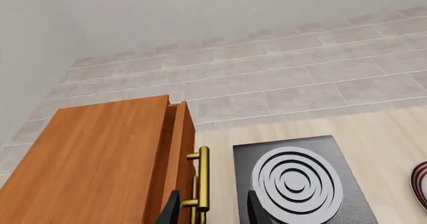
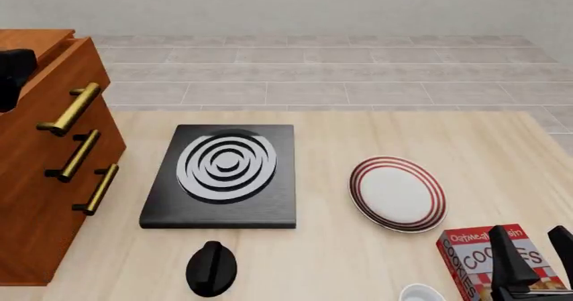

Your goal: Pick the akita bowl in the top layer of the wooden cabinet and place it on the plate.

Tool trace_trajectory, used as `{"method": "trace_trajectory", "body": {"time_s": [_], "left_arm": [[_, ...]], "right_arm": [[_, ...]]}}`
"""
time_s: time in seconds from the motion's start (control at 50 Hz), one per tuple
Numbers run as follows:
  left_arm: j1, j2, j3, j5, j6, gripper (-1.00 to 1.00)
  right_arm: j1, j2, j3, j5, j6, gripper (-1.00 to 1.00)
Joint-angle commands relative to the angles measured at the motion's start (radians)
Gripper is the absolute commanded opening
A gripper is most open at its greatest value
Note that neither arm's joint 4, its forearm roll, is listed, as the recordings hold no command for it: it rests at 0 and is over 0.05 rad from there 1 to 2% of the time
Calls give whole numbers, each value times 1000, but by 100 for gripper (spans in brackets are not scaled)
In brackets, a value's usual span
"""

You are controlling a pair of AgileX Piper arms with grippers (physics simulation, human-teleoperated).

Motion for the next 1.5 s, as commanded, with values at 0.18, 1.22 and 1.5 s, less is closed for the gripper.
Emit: {"method": "trace_trajectory", "body": {"time_s": [0.18, 1.22, 1.5], "left_arm": [[10, 39, -14, 32, 11, 100], [133, 150, 26, 60, 94, 100], [161, 171, 26, 39, 119, 100]], "right_arm": [[-1, -7, 0, 7, 2, 100], [3, -11, 0, 12, -1, 100], [3, -7, 1, 9, -2, 100]]}}
